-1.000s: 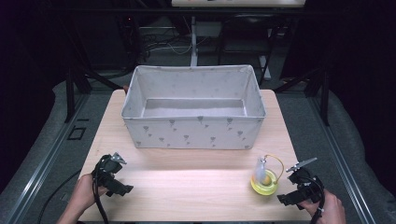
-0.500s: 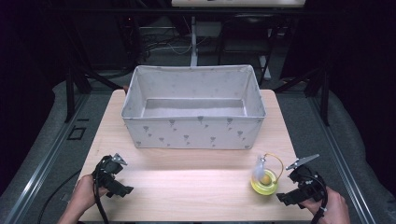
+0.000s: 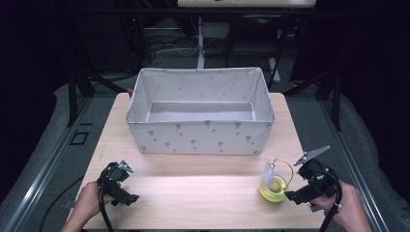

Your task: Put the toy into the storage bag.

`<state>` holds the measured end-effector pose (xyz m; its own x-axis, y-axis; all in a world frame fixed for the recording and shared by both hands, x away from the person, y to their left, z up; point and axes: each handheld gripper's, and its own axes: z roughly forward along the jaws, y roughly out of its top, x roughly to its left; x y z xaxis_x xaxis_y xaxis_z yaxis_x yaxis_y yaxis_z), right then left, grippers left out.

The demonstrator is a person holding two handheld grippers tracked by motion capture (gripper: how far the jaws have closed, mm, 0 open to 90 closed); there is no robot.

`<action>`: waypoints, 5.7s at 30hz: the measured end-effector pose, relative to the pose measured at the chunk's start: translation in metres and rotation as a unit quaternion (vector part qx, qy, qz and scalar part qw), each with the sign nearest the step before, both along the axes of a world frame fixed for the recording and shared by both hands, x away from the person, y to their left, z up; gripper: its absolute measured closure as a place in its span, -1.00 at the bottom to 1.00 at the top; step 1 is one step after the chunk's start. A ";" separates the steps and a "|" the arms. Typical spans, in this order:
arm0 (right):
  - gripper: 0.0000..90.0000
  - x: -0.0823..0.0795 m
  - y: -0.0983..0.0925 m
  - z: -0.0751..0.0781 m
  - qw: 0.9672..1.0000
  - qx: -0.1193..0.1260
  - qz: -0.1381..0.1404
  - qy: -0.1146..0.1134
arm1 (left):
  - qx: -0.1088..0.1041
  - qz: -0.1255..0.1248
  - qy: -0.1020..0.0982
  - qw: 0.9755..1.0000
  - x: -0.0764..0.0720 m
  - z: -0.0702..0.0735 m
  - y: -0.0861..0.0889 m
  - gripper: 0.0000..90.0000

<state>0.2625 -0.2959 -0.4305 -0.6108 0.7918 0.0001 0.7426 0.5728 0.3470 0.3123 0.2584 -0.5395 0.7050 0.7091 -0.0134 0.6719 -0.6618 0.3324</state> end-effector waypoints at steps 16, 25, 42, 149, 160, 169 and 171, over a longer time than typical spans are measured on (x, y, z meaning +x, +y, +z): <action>0.10 0.028 0.034 0.041 0.995 -0.081 0.053 0.012 | 0.008 -0.005 0.007 1.000 0.000 -0.002 0.000 -1.00; 0.52 0.034 0.046 0.042 0.990 -0.110 0.076 0.051 | 0.010 -0.008 0.008 1.000 -0.001 -0.003 -0.002 -1.00; 0.96 0.039 0.051 0.041 0.987 -0.110 0.090 0.072 | 0.013 -0.008 0.009 1.000 0.000 -0.003 -0.002 -1.00; 0.96 0.093 0.114 0.158 0.982 -0.072 0.168 0.050 | 0.006 -0.017 0.016 1.000 -0.001 -0.006 -0.006 -1.00; 0.97 0.098 0.122 0.176 0.980 -0.079 0.178 0.051 | 0.004 -0.021 0.020 1.000 0.000 -0.007 -0.007 -1.00; 0.96 0.103 0.131 0.194 0.979 -0.073 0.185 0.047 | 0.002 -0.024 0.022 0.999 0.000 -0.007 -0.006 -1.00; 0.96 0.105 0.133 0.198 0.978 -0.076 0.188 0.046 | 0.004 -0.026 0.024 0.999 0.000 -0.007 -0.006 -1.00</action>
